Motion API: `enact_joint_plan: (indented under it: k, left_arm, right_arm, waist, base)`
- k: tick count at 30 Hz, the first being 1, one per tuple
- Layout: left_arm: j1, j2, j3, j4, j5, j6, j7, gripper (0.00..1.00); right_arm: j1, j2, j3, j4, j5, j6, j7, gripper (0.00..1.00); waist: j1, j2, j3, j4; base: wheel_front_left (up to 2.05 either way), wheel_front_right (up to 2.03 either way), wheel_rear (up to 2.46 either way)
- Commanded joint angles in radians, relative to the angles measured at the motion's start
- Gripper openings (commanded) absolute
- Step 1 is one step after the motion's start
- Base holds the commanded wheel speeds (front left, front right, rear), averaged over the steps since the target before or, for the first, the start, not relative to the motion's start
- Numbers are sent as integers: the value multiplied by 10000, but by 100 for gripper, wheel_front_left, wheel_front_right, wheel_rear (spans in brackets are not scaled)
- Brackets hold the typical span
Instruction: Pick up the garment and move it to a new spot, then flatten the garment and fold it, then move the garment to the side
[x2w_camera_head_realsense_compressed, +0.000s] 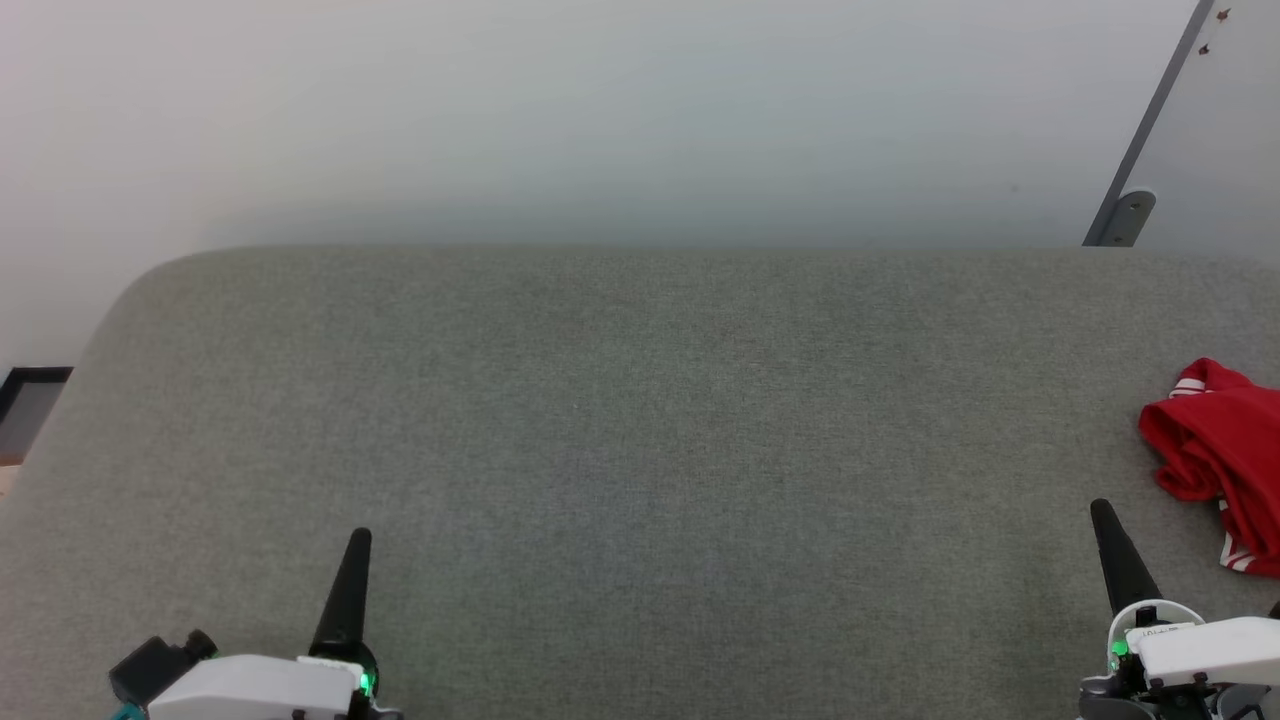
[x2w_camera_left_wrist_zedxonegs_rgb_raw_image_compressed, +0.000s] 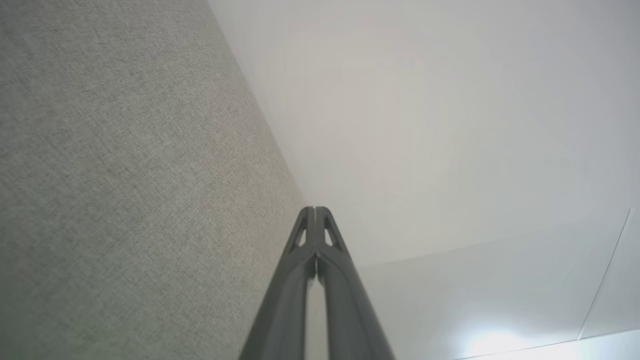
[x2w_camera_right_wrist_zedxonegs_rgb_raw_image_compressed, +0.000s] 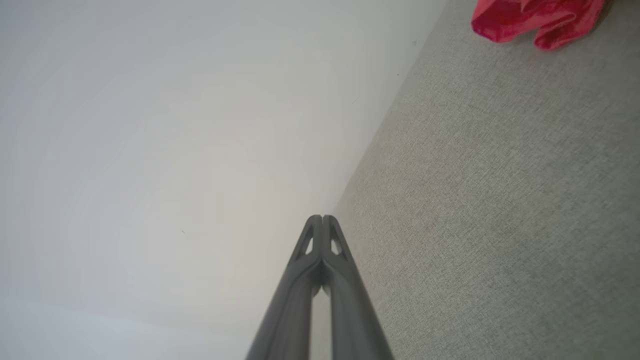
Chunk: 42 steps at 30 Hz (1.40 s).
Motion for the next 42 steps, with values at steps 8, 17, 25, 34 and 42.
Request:
enact_joint_plan:
  k: [8, 17, 25, 34, 42]
  left_arm:
    - [-344, -65, 132, 103, -1132, -25, 319, 0]
    - [-490, -114, 203, 187, -1776, -28, 513, 0]
    - [-598, -158, 262, 253, -2321, -30, 685, 0]
    - [-688, -205, 317, 330, -2822, -32, 843, 0]
    - [-774, -243, 364, 386, -3219, -35, 991, 0]
  right_arm:
    - [-201, 146, -133, -24, 1121, -10, 285, 0]
    - [-239, 240, -200, -8, 1758, -11, 466, 0]
    - [-265, 305, -245, 6, 2292, -12, 600, 0]
    - [-296, 387, -289, 19, 2775, -13, 736, 0]
    - [-294, 452, -320, 29, 3166, -12, 839, 0]
  waist:
    - [0, 0, 26, -23]
    - [0, 0, 44, -40]
    - [0, 0, 61, -55]
    - [0, 0, 77, -69]
    - [0, 0, 92, -83]
  base:
    - [0, 0, 0]
    - [0, 0, 0]
    - [0, 0, 0]
    - [0, 0, 0]
    - [0, 0, 0]
